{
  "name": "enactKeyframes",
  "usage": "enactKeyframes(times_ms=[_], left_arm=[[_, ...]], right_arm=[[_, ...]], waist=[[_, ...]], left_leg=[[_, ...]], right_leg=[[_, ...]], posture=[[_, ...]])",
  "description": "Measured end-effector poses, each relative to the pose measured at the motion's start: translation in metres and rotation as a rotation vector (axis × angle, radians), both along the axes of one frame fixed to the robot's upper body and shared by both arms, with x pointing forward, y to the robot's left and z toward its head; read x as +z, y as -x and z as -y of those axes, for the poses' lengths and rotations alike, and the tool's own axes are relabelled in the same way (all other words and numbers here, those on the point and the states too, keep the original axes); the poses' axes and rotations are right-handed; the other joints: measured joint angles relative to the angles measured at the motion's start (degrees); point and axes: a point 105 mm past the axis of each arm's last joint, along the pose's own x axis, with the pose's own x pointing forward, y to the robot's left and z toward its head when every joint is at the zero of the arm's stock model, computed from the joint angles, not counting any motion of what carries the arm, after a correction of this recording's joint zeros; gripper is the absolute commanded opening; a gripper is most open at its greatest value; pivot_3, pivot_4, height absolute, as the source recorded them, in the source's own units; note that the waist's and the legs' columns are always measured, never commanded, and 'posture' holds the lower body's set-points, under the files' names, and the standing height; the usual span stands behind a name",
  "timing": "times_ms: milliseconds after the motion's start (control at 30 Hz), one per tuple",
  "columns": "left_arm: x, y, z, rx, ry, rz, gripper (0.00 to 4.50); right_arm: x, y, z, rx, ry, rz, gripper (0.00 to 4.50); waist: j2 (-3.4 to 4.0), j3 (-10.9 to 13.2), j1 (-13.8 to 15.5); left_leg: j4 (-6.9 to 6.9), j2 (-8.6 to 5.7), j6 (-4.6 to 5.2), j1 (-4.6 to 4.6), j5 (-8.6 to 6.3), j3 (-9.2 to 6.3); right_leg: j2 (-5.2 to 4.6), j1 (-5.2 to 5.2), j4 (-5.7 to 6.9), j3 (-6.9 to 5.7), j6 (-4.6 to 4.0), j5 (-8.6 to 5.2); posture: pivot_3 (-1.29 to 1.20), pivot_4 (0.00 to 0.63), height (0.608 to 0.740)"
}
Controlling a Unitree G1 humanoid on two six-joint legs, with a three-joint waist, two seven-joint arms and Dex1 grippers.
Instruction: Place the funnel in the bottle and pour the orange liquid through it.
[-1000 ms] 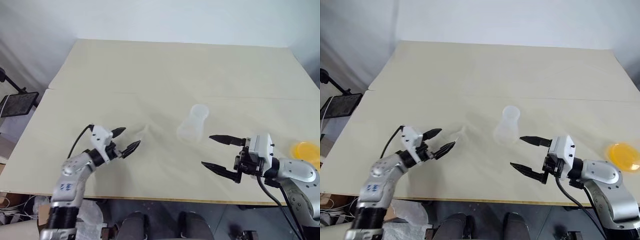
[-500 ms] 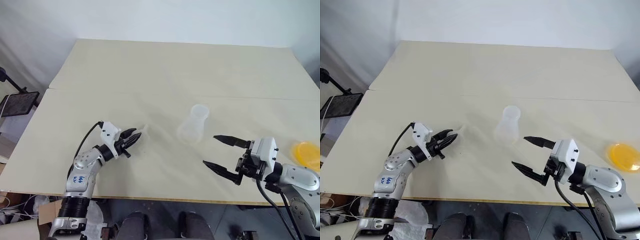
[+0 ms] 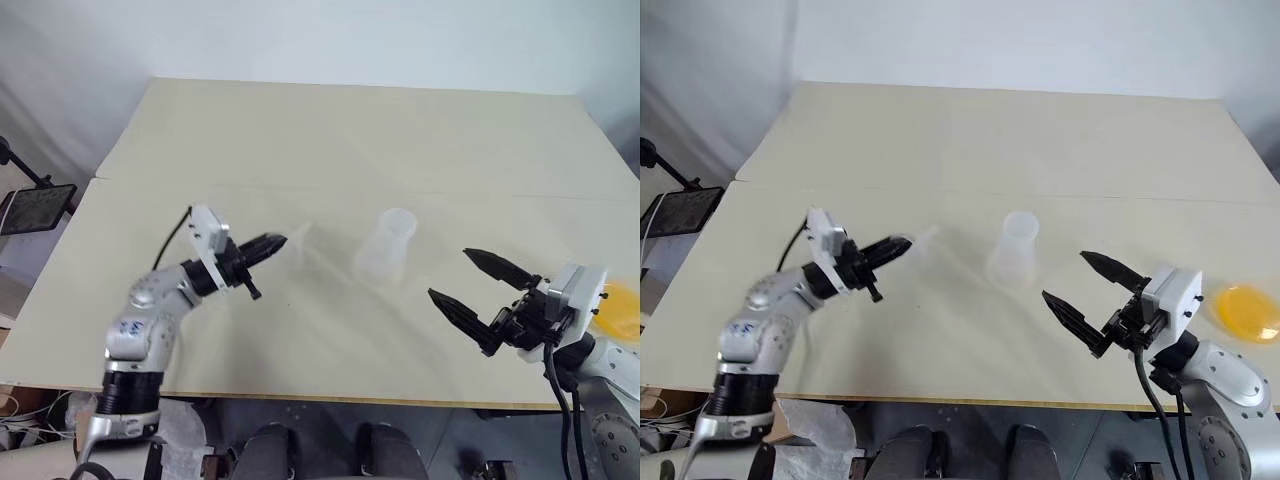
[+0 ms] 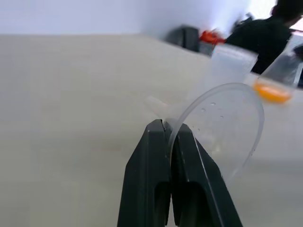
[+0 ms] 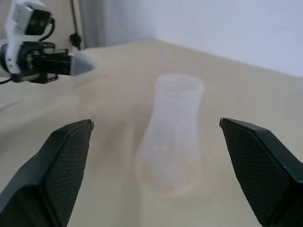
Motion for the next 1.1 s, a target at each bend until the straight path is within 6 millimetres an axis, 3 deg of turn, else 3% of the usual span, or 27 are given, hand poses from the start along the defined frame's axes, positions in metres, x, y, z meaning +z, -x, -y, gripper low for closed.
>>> enactKeyframes(times_ms=[133,200,367,567,1100], left_arm=[[0.06,-0.002,0.021,-0.259,-0.049,-0.014,0.01],[0.07,-0.003,0.033,-0.321,-0.096,-0.013,0.01],[0.067,-0.029,0.074,-0.353,-0.231,-0.121,0.01],[0.086,-0.029,0.113,-0.443,-0.256,-0.175,0.01],[0.067,-0.031,0.115,-0.497,-0.5,-0.172,0.01]], right_arm=[[0.005,0.004,-0.005,-0.023,-0.029,0.046,4.5],[0.003,0.004,-0.008,-0.023,-0.03,0.043,4.5],[-0.004,0.004,-0.007,-0.068,-0.039,0.035,4.5],[-0.016,0.008,-0.006,-0.115,-0.057,0.011,4.5],[-0.021,0.013,-0.003,-0.183,-0.058,0.018,4.5]], waist=[[-0.02,0.0,0.3],[0.02,0.0,-0.1],[-0.02,0.0,-0.1],[-0.02,0.0,-0.3],[-0.02,0.0,-0.1]], left_leg=[[0.06,-0.1,0.02,-0.16,0.02,0.01],[-0.02,-0.17,0.02,-0.1,0.01,0.05],[0.0,-0.24,-0.05,-0.27,0.06,0.14],[-0.03,-0.19,-0.05,-0.29,0.06,0.2],[-0.01,-0.14,-0.06,-0.28,0.06,0.25]], right_leg=[[0.02,-0.13,-0.01,0.01,0.02,0.01],[0.03,-0.12,-0.01,0.04,0.03,0.01],[0.17,-0.32,0.01,0.04,0.02,0.01],[0.2,-0.41,0.02,0.11,0.02,0.0],[0.2,-0.43,0.04,0.22,0.0,-0.01]], posture=[[0.0,0.15,0.74],[0.0,0.15,0.74],[0.0,0.15,0.74],[0.0,0.15,0.74],[0.0,0.15,0.74]])
